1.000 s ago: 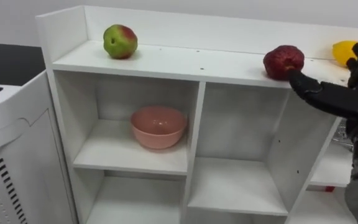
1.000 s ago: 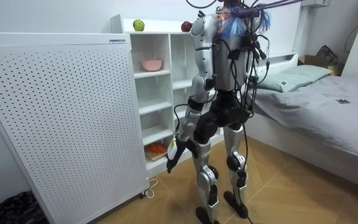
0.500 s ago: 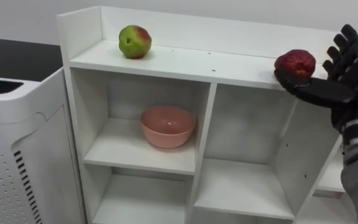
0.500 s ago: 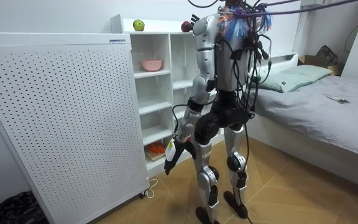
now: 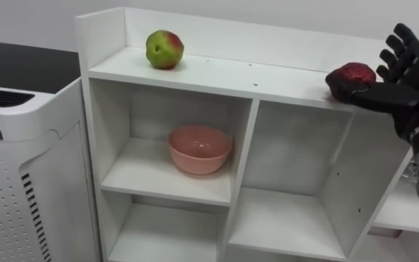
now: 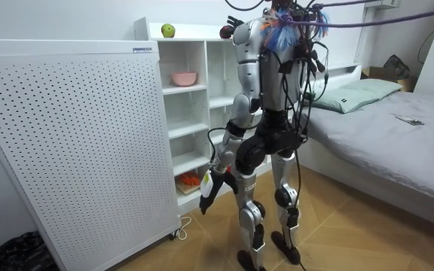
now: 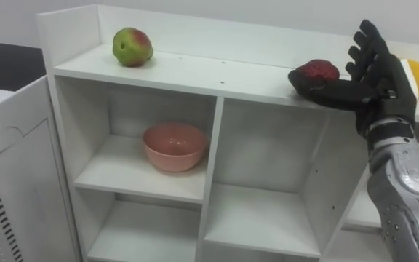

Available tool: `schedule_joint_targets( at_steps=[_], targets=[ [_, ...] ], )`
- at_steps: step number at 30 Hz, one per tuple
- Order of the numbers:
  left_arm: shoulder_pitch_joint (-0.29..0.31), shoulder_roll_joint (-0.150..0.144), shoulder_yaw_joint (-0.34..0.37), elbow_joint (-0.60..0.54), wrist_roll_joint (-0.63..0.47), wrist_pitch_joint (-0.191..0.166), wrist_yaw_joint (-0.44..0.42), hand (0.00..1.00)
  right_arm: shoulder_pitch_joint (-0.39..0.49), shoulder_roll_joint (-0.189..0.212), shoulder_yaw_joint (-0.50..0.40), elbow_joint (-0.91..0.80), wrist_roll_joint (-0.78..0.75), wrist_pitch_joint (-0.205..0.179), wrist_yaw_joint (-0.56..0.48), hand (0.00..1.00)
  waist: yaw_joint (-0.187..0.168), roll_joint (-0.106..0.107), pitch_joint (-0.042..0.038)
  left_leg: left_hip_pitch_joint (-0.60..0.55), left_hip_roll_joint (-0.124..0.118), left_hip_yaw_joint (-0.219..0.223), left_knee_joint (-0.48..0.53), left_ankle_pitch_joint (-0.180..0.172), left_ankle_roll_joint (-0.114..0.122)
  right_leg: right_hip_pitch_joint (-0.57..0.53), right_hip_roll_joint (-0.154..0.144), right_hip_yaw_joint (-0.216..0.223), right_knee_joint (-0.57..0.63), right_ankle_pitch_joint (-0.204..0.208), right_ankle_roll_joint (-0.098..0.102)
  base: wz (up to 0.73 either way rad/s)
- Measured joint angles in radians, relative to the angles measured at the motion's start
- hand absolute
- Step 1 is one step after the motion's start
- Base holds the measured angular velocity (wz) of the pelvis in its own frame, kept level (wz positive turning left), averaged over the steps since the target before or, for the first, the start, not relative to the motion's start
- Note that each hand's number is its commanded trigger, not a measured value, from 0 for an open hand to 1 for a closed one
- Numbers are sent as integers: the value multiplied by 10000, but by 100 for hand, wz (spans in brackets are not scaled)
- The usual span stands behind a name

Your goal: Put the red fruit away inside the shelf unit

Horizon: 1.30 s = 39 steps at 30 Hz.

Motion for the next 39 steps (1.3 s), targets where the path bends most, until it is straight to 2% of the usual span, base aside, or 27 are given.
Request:
schedule_joint_targets(
  at_steps=[9, 16, 17, 18, 19, 31, 39],
  targets=[
    [20, 3, 9, -216, 10, 123, -127, 0, 2, -281, 182, 114, -369, 91, 479, 0, 29, -34, 5, -1, 0, -2, 48, 0, 0, 18, 0, 2, 0, 0, 0, 0],
    [27, 58, 3, -221, -1, 114, -94, 0, 2, -469, 359, 486, -805, 53, 863, 0, -18, -184, 27, 4, -3, -68, 114, -1, 0, 71, 2, -4, 0, 0, 0, 1],
    [24, 68, -5, -221, -3, 114, -93, 0, 2, -492, 360, 526, -804, 53, 899, 16, -9, -182, 28, 4, -3, -70, 117, -1, 0, 76, 2, 0, 0, 0, 0, 0],
    [12, 96, -35, -221, -4, 114, -92, 0, 1, -546, 369, 597, -807, 53, 979, 77, 3, -188, 30, 2, -2, -70, 125, -1, 0, 81, 2, 6, 1, 0, 0, 0],
    [12, 123, -54, -221, -4, 115, -92, 0, 1, -587, 382, 650, -810, 55, 1086, 100, 7, -190, 31, 2, -2, -70, 131, -1, 0, 88, 2, 6, 1, 0, 0, 0],
    [11, 280, -135, -160, -4, 128, -99, 0, 3, -691, 533, 752, -1037, 78, 1547, 100, 1, -193, 29, 27, 0, -60, 126, -4, 0, 159, 5, -6, 8, 0, 0, 0],
    [42, 280, -142, -89, -3, 190, -89, 0, 2, -692, 508, 857, -1019, -25, 1491, 100, 25, -188, 34, 108, -2, -65, 149, -4, -1, 204, 6, 23, 3, 0, 0, 0]
  ],
)
